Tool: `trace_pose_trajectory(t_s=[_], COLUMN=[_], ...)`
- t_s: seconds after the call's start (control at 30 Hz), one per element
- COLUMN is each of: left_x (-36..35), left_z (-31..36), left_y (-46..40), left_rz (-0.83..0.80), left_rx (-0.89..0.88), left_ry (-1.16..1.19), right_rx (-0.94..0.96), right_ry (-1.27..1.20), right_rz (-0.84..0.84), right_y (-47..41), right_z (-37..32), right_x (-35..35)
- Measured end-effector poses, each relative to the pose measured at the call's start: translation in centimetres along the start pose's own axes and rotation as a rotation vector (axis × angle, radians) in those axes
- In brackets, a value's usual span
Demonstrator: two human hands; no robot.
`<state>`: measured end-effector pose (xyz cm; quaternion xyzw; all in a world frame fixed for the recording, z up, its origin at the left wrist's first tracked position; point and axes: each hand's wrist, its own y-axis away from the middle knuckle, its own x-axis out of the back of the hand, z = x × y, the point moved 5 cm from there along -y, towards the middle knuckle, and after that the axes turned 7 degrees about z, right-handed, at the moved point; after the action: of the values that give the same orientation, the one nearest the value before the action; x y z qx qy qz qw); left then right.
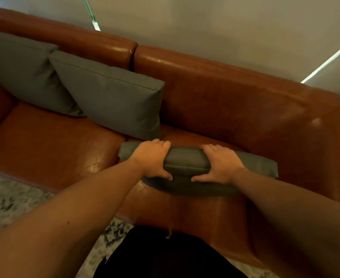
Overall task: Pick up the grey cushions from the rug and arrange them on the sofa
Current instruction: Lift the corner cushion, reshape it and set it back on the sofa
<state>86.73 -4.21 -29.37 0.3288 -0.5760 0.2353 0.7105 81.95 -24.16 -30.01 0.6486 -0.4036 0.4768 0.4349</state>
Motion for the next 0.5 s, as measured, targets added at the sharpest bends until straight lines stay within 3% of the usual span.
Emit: trace_pose_trajectory(t_s=[0.23,0.5], left_x=[1.1,1.1], left_z=[-1.6,-3.1], left_y=[-0.5,1.1], left_rz=[0.038,0.019], left_rx=[-0.064,-0.027], left_ry=[-0.026,-0.012], right_rx=[0.081,0.053], right_ry=[0.070,0.040], right_rz=[0.088,0.037], right_y=[-1.2,2.2], right_z=[0.8,5.1], right_x=[1.1,0.9])
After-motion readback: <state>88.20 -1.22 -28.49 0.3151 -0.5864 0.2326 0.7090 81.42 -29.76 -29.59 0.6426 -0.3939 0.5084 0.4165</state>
